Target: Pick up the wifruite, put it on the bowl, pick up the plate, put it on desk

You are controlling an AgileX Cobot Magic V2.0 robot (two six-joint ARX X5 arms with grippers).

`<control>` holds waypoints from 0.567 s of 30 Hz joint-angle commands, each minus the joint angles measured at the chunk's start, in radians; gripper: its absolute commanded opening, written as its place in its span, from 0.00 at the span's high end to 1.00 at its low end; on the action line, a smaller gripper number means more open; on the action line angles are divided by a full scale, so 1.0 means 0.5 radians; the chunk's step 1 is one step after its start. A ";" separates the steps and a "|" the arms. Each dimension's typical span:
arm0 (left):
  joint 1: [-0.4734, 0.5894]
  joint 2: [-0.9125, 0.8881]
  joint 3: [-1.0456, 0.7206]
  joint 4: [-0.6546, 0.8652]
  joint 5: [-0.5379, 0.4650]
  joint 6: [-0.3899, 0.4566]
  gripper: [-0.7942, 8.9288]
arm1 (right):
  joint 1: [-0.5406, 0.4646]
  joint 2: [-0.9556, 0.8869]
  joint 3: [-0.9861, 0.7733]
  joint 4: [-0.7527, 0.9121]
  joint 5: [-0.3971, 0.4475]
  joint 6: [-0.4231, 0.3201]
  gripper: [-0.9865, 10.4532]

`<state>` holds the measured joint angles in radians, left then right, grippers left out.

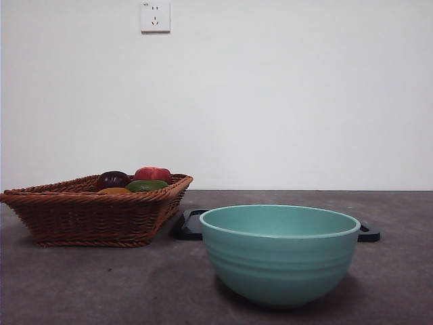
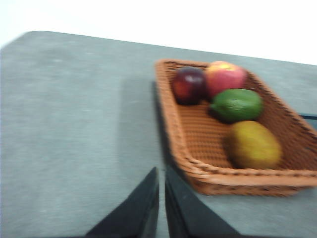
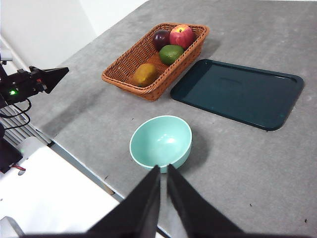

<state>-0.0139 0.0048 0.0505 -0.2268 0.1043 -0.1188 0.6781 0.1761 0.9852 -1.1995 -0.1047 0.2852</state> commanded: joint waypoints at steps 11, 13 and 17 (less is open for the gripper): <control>0.005 -0.003 -0.079 0.079 -0.172 -0.005 0.90 | 0.014 -0.003 0.032 0.020 0.002 -0.011 0.90; 0.005 -0.003 -0.079 0.079 -0.172 -0.006 0.90 | 0.014 -0.003 0.032 0.020 0.002 -0.011 0.90; 0.005 -0.003 -0.079 0.079 -0.172 -0.005 0.90 | 0.014 -0.003 0.032 0.020 0.002 -0.011 0.90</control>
<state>-0.0132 0.0051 0.0319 -0.1818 0.0219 -0.1211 0.6781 0.1761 0.9852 -1.1999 -0.1047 0.2852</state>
